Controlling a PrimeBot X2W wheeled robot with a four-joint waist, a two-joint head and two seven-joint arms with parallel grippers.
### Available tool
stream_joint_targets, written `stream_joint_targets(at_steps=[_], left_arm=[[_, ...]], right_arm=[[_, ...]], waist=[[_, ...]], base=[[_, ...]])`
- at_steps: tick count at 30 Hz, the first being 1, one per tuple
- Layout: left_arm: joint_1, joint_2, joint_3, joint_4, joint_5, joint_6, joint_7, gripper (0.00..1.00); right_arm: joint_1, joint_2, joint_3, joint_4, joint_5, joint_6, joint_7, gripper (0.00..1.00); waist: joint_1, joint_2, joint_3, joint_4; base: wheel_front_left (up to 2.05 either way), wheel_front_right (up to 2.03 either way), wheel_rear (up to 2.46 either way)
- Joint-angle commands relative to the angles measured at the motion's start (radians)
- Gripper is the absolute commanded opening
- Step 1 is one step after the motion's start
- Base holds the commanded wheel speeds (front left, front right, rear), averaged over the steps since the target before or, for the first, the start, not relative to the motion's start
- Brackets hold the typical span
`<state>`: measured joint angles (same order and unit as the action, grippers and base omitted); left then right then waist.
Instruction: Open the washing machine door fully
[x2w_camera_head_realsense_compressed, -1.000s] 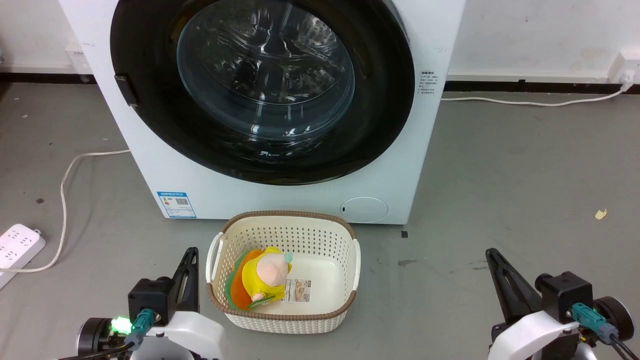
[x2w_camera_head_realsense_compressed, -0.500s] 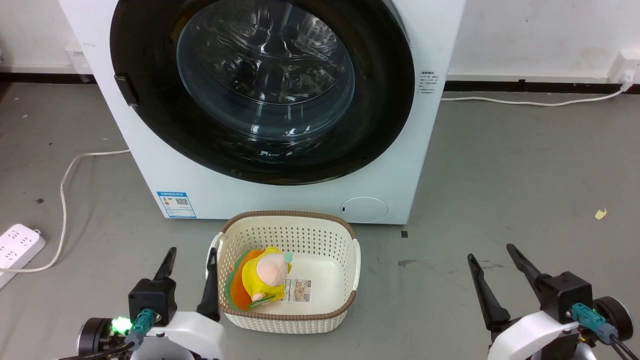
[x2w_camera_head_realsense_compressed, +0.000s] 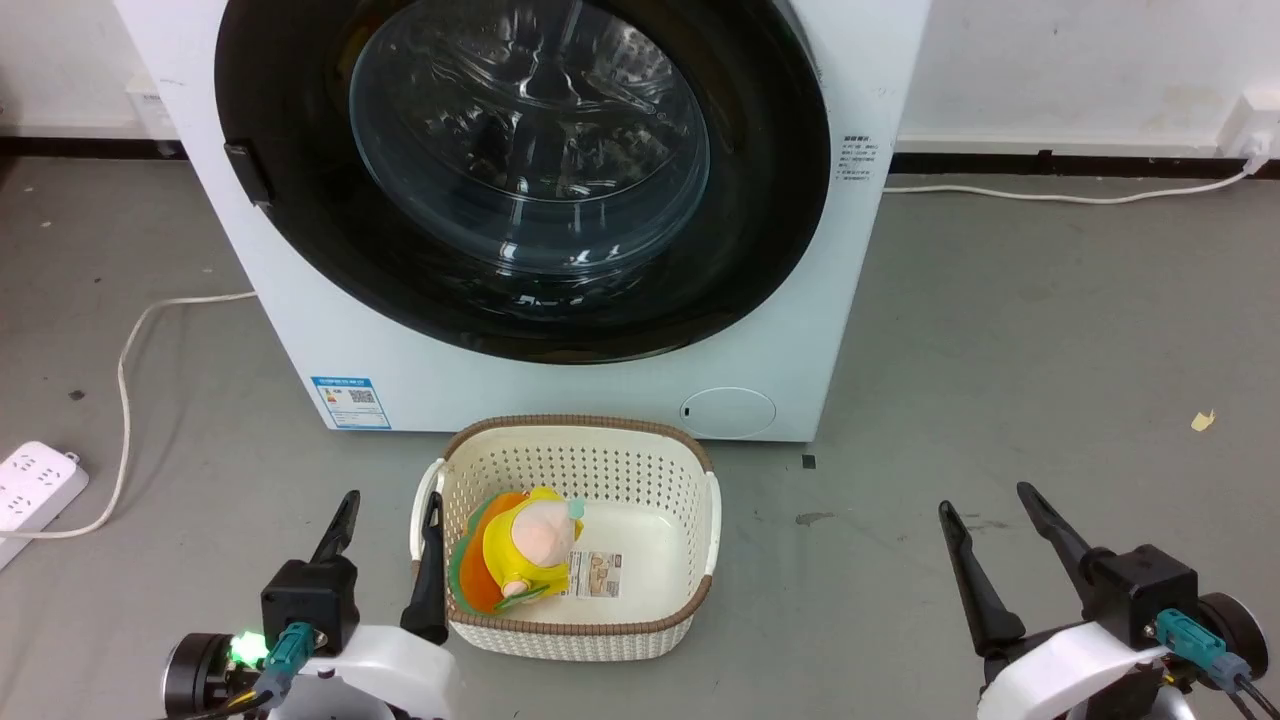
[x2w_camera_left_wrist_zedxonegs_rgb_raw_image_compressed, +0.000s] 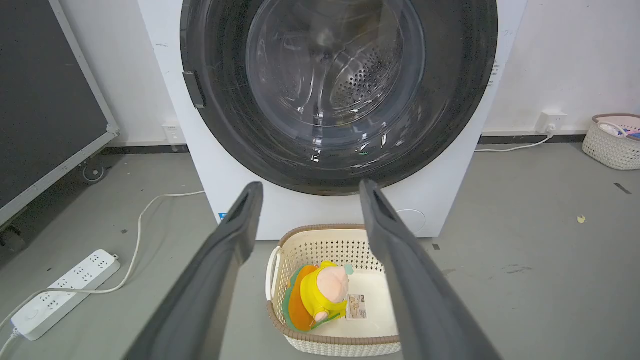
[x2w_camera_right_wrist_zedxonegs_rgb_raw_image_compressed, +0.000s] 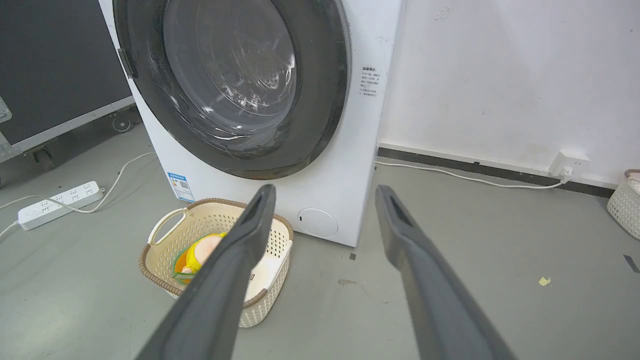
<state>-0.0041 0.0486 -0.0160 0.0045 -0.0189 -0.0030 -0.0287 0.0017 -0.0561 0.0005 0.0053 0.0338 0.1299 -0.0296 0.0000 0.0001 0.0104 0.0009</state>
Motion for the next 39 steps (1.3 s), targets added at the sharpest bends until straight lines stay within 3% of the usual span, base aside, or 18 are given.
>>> stream_joint_targets(at_steps=[1, 13, 29, 30, 31, 39], left_arm=[[-0.002, 0.0, -0.001, -0.001, -0.005, 0.004, -0.011, 1.0], [-0.026, 0.0, -0.02, -0.01, -0.015, 0.008, -0.036, 1.0], [-0.072, 0.001, -0.044, -0.026, -0.028, 0.012, -0.07, 1.0], [-0.074, 0.001, -0.046, -0.027, -0.029, 0.012, -0.072, 1.0], [-0.077, 0.001, -0.048, -0.028, -0.03, 0.012, -0.074, 1.0], [-0.094, 0.001, -0.062, -0.032, -0.039, 0.015, -0.09, 1.0]], right_arm=[[-0.007, 0.001, -0.003, -0.002, 0.014, 0.0, -0.01, 1.0], [-0.082, -0.017, -0.002, -0.001, 0.04, 0.0, -0.035, 1.0], [-0.317, -0.081, 0.019, 0.051, 0.136, 0.0, -0.03, 1.0], [-0.332, -0.082, 0.018, 0.058, 0.146, 0.0, -0.027, 0.32], [-0.348, -0.083, 0.015, 0.067, 0.159, 0.0, -0.026, 0.0], [-0.474, -0.082, -0.023, 0.144, 0.272, 0.0, -0.001, 0.0]], waist=[[0.0, -0.0001, 0.004, 0.002], [0.0, -0.0001, 0.055, 0.016], [0.0, -0.0001, 0.138, 0.046], [0.0, -0.0001, 0.142, 0.049], [0.0, -0.0001, 0.147, 0.052], [0.0, -0.0001, 0.181, 0.073]], base=[[0.0, 0.0, 0.0], [0.0, 0.0, 0.0], [0.0, 0.0, 0.0], [0.0, 0.0, 0.0], [0.0, 0.0, 0.0], [0.0, 0.0, 0.0]])
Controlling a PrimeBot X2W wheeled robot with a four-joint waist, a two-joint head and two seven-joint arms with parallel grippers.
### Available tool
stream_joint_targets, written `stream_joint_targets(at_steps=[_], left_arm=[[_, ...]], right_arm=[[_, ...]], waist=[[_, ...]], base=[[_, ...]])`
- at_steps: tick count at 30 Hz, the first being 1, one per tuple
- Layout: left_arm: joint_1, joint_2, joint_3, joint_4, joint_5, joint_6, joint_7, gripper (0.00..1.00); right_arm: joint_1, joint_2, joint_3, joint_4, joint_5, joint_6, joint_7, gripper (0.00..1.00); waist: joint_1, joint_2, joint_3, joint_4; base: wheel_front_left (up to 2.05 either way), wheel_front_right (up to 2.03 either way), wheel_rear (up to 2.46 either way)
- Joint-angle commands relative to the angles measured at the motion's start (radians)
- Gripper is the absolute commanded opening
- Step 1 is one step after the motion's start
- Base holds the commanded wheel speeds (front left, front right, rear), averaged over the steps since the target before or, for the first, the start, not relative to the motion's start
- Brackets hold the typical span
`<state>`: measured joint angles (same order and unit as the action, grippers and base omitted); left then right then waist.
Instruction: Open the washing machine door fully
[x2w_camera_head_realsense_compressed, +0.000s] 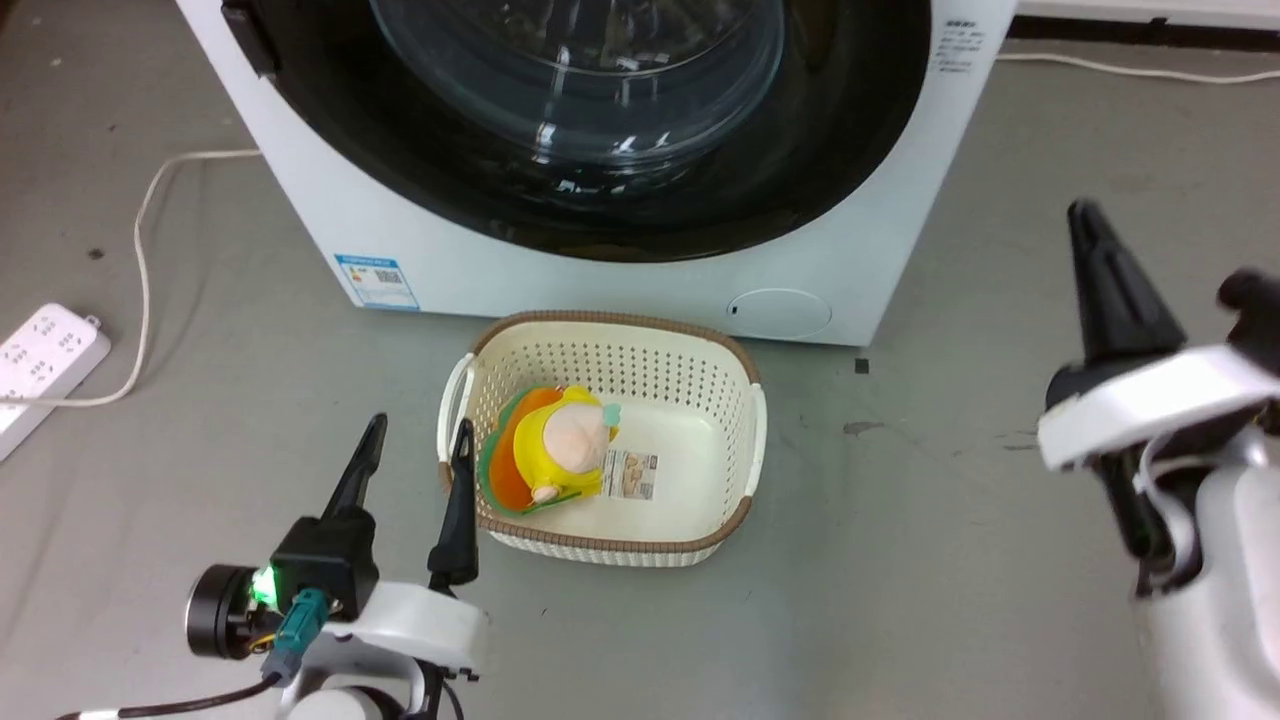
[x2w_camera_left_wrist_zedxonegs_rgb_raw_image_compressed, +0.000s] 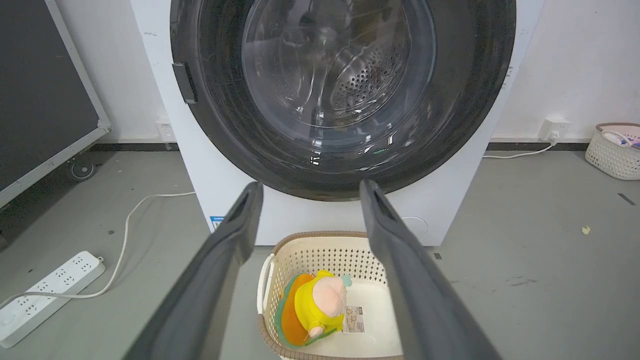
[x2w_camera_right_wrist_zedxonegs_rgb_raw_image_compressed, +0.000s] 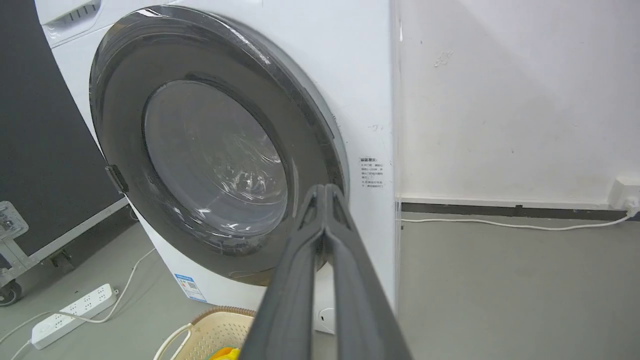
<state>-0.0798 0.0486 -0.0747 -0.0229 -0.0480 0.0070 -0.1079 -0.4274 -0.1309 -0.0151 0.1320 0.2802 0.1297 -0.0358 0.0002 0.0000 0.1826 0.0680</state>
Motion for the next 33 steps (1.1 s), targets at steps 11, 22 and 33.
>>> stream_joint_targets(at_steps=[11, 22, 33], left_arm=[[-0.039, 0.001, -0.021, -0.008, -0.019, 0.009, -0.032, 1.0], [-0.061, 0.001, -0.036, -0.017, -0.026, 0.011, -0.055, 1.0], [-0.1, 0.001, -0.055, -0.028, -0.039, 0.017, -0.078, 1.0]], right_arm=[[-0.231, 0.005, -0.059, 0.177, 0.17, 0.001, 0.062, 0.0], [-0.422, 0.0, -0.117, 0.372, 0.327, 0.001, 0.21, 0.0], [-0.631, -0.034, -0.188, 0.56, 0.44, 0.001, 0.325, 0.0]], waist=[[-0.0002, 0.0, 0.045, 0.028], [-0.0002, 0.0, 0.097, 0.053], [-0.0002, 0.0, 0.168, 0.08]], base=[[0.0, 0.0, 0.0], [0.0, 0.0, 0.0], [0.0, 0.0, 0.0]])
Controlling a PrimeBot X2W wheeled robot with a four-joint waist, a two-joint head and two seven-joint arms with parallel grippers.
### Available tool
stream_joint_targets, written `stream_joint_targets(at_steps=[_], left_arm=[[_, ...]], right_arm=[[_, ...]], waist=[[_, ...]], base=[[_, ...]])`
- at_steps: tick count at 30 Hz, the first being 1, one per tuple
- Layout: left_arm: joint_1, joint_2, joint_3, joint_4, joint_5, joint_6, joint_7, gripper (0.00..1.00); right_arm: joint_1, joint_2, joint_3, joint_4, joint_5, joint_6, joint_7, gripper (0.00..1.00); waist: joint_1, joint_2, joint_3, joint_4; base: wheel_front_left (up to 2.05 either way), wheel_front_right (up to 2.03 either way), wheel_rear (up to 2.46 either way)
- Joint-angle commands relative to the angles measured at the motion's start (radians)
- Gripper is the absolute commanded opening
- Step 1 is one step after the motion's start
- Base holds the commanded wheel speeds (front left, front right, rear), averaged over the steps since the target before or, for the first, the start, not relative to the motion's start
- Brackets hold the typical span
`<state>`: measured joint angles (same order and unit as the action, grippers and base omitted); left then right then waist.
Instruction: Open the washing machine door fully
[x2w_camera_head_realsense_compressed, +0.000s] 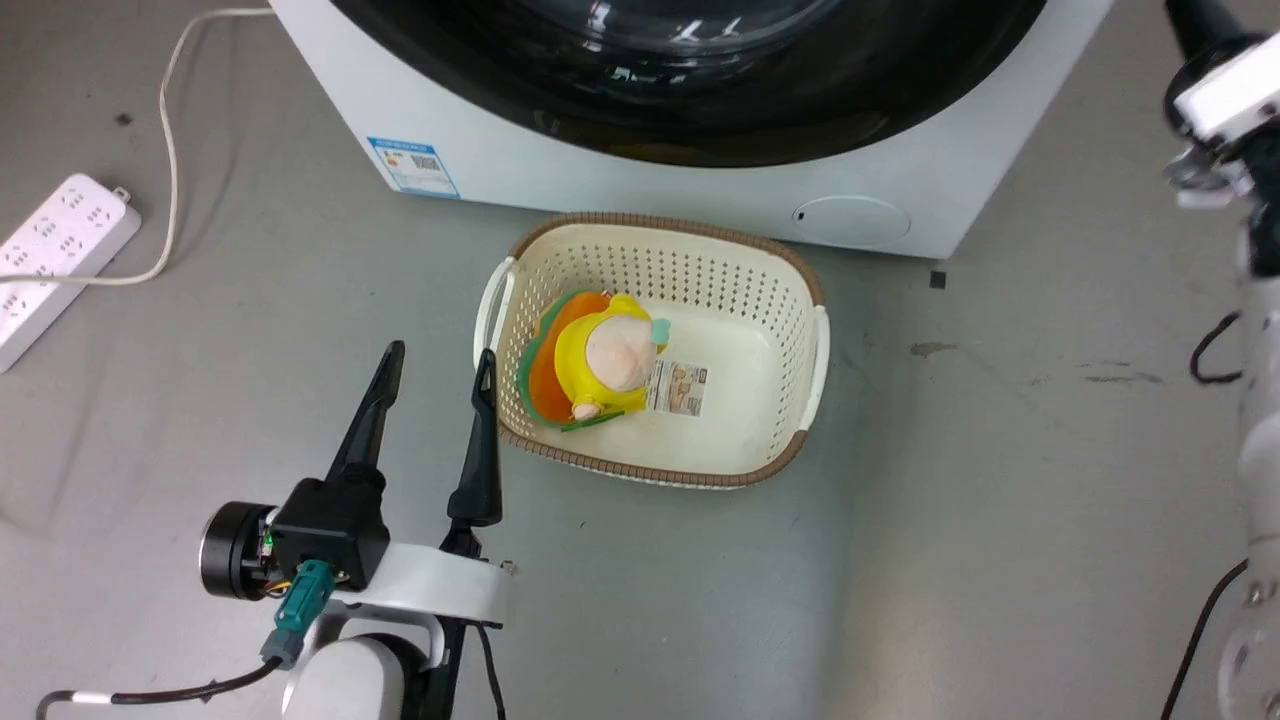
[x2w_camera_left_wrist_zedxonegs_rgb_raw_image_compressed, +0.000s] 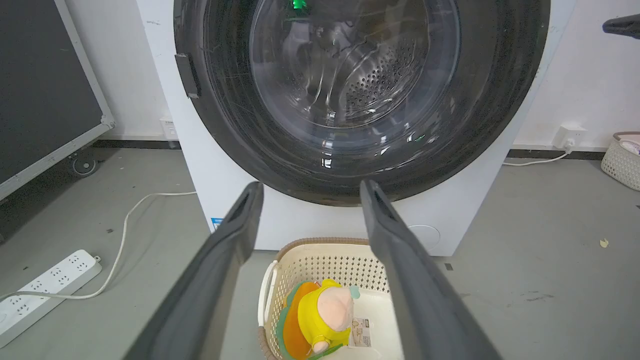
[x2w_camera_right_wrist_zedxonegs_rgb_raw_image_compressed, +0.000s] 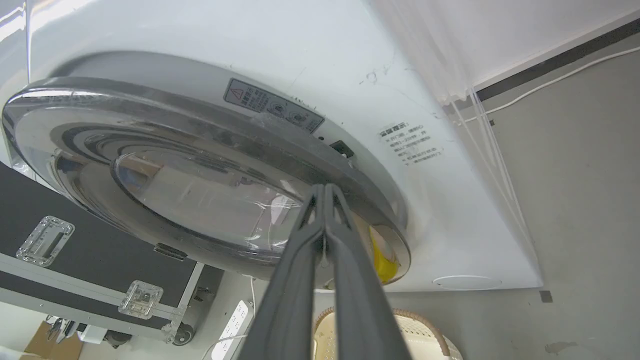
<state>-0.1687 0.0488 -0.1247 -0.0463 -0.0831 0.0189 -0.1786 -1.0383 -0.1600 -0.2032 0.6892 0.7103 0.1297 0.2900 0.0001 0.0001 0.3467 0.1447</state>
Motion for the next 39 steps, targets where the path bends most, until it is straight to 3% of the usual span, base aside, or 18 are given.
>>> stream_joint_targets(at_steps=[1, 17, 32, 39], left_arm=[[-0.014, 0.001, -0.007, -0.006, -0.005, 0.006, -0.009, 1.0], [-0.05, 0.001, -0.041, -0.008, -0.028, 0.018, -0.043, 1.0], [-0.089, 0.001, -0.074, -0.019, -0.045, 0.03, -0.074, 1.0], [-0.098, 0.001, -0.072, -0.024, -0.044, 0.033, -0.083, 1.0]], right_arm=[[-0.04, -0.01, -0.01, 0.023, 0.022, 0.001, 0.008, 0.0], [-0.371, -0.095, -0.135, 0.361, 0.199, 0.001, 0.236, 0.0], [-0.565, -0.143, -0.185, 0.551, 0.305, 0.001, 0.378, 0.0], [-0.577, -0.142, -0.199, 0.6, 0.332, 0.001, 0.47, 0.0]], waist=[[-0.0001, -0.0001, 0.009, 0.007], [-0.0001, -0.0001, 0.094, 0.055], [-0.0001, -0.0001, 0.168, 0.089], [-0.0001, -0.0001, 0.179, 0.084]], base=[[0.0, 0.0, 0.0], [0.0, 0.0, 0.0], [0.0, 0.0, 0.0], [0.0, 0.0, 0.0]])
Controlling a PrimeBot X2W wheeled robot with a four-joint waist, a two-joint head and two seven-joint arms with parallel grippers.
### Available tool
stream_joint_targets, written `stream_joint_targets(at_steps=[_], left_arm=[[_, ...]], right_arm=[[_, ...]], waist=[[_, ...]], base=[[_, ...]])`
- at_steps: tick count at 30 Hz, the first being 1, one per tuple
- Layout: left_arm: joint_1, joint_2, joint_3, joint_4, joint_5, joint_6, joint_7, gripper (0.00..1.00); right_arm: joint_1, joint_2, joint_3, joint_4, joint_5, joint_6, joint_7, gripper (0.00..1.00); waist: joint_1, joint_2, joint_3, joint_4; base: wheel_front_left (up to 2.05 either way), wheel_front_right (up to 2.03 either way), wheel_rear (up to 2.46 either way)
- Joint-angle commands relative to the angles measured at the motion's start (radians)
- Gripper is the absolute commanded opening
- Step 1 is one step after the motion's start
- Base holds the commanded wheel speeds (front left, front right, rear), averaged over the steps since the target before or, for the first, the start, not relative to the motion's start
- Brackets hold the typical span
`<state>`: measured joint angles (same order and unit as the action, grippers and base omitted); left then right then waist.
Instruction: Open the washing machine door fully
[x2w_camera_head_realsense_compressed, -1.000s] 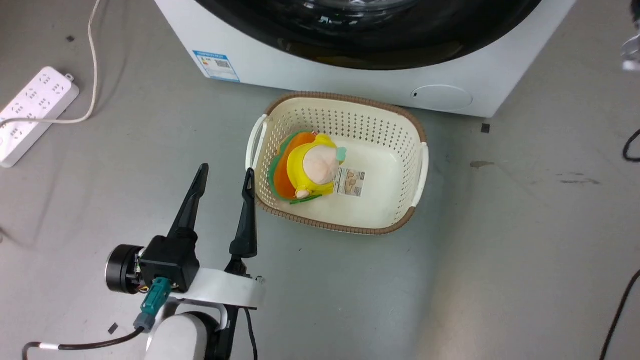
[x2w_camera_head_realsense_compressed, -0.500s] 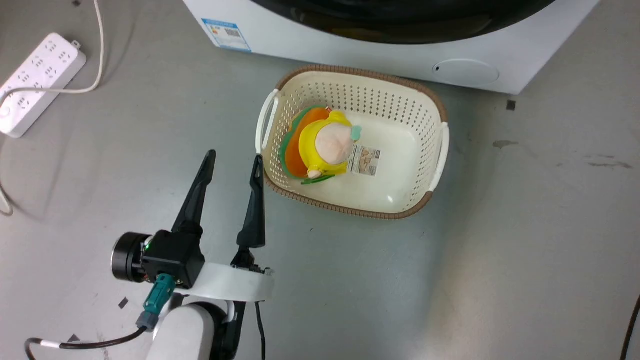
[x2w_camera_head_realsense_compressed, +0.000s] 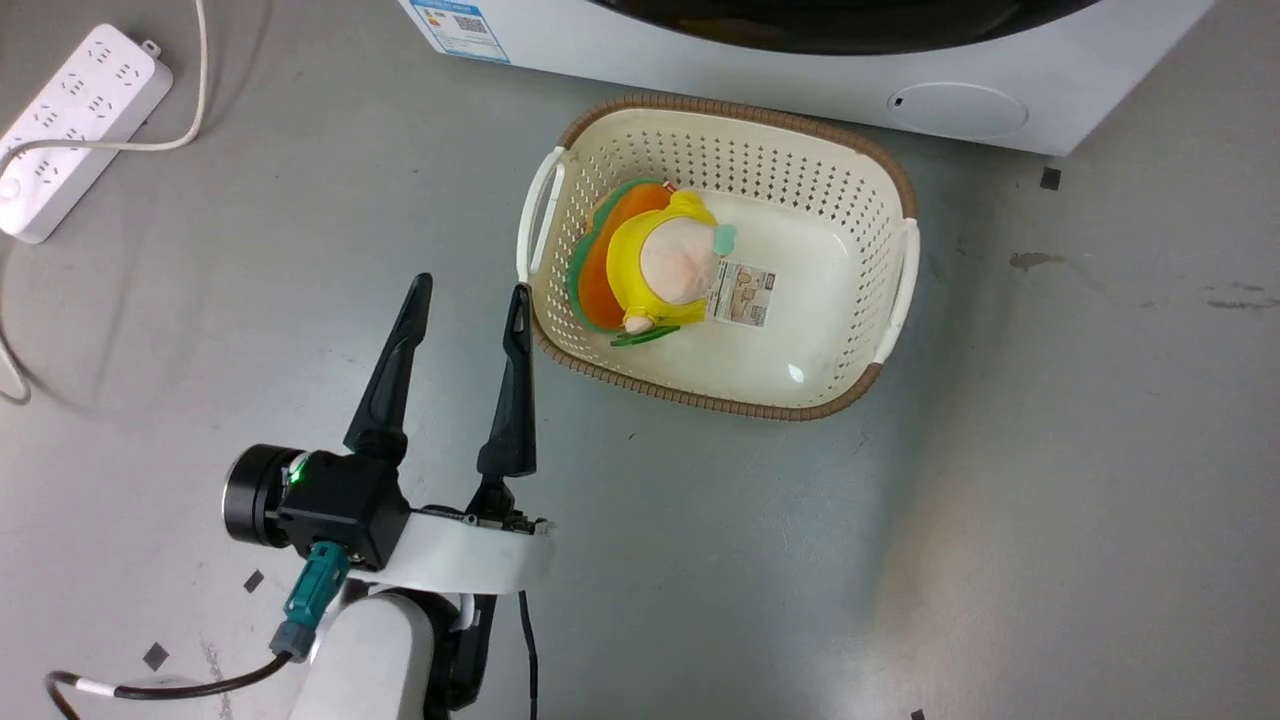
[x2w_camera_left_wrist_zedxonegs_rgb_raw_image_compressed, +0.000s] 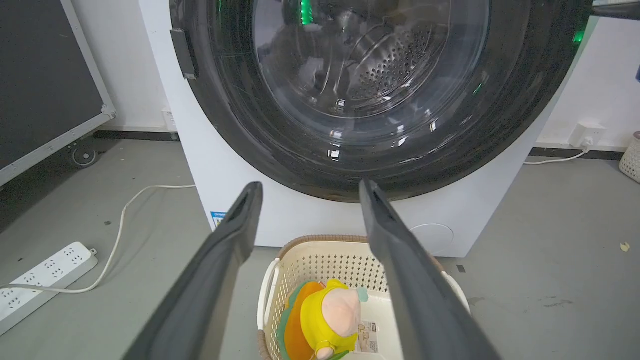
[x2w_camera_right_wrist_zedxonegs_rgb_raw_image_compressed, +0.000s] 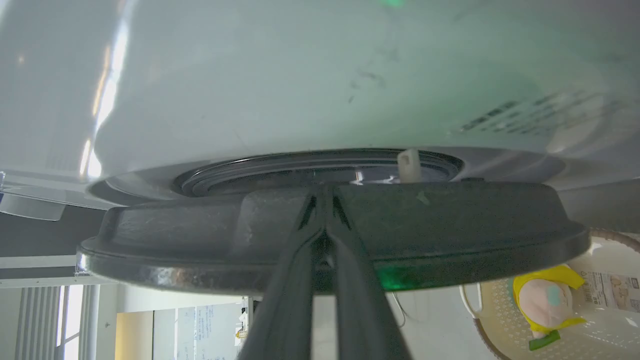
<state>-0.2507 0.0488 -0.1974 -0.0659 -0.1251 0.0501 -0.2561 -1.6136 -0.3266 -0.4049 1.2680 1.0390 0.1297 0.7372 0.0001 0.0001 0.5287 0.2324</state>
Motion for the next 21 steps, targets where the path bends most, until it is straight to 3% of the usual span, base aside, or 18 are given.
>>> stream_joint_targets(at_steps=[1, 14, 21], left_arm=[[-0.017, 0.001, 0.002, -0.004, -0.001, 0.001, -0.006, 1.0], [0.008, 0.001, 0.011, 0.008, 0.007, 0.0, -0.006, 1.0], [0.028, 0.001, 0.013, 0.009, 0.009, -0.006, -0.006, 1.0]], right_arm=[[0.006, 0.028, 0.002, 0.021, 0.003, 0.001, 0.032, 0.0], [0.16, 0.075, 0.006, 0.011, 0.006, 0.001, 0.096, 0.0], [0.236, 0.101, -0.016, -0.042, 0.035, 0.001, 0.074, 0.0]], waist=[[-0.0001, -0.0001, -0.004, -0.006], [-0.0001, -0.0001, -0.089, -0.027], [-0.0001, -0.0001, -0.128, -0.024]], base=[[0.0, 0.0, 0.0], [0.0, 0.0, 0.0], [0.0, 0.0, 0.0]])
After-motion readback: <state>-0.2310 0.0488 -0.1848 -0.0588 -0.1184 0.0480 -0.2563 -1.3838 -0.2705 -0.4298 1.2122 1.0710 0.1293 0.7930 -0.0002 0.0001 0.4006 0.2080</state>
